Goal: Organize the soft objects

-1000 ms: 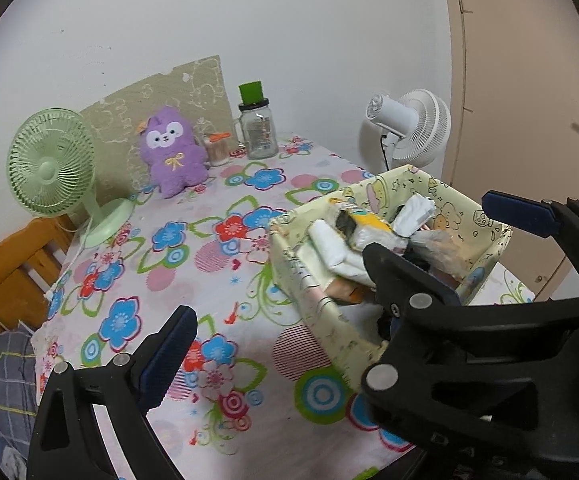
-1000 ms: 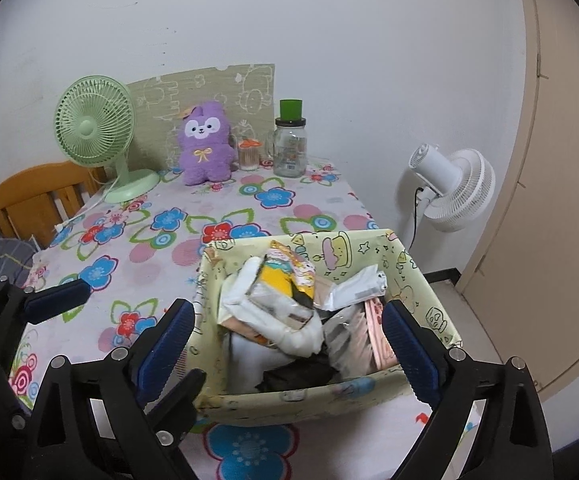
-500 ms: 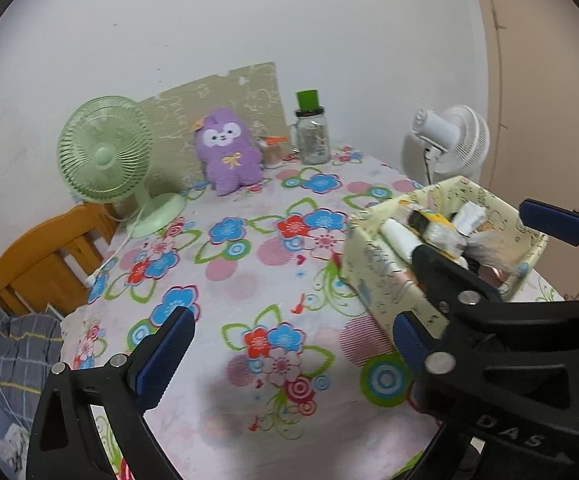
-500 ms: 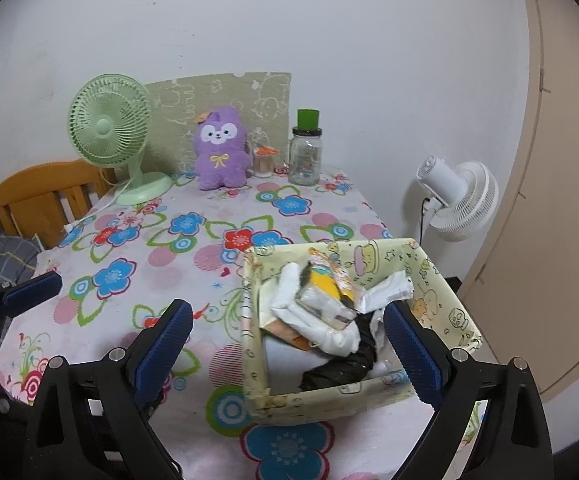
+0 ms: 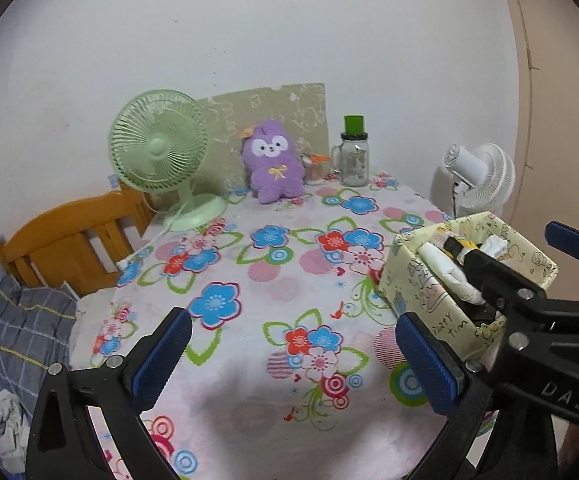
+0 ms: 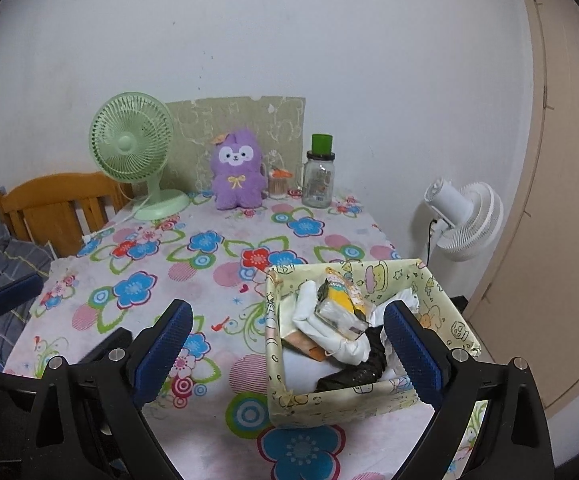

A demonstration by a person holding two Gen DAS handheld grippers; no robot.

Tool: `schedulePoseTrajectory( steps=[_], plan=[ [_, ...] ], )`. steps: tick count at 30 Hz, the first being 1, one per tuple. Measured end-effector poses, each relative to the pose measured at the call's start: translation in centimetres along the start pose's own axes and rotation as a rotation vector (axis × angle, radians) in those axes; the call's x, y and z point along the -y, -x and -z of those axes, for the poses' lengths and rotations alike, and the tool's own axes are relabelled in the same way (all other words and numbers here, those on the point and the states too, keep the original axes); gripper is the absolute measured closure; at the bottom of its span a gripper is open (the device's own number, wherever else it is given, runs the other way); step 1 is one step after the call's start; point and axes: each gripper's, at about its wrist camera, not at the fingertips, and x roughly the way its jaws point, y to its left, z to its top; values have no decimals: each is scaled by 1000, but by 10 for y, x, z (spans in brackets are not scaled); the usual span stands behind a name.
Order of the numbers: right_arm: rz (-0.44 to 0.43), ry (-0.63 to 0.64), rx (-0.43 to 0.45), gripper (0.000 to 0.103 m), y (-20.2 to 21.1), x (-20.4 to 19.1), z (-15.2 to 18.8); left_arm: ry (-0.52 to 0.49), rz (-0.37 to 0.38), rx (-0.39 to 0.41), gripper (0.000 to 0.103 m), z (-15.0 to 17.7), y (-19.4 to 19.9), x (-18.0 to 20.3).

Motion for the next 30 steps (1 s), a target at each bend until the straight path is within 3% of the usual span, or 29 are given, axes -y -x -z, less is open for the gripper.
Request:
schedulePoseTrajectory(
  steps=[15,30],
  plan=[
    [-21,-33,84,1,31,11,6,91,-27,52,0,9,30,-15],
    [-31,-55,69,0,23,17,10,151,-32,58,0,11,26,-25]
  ],
)
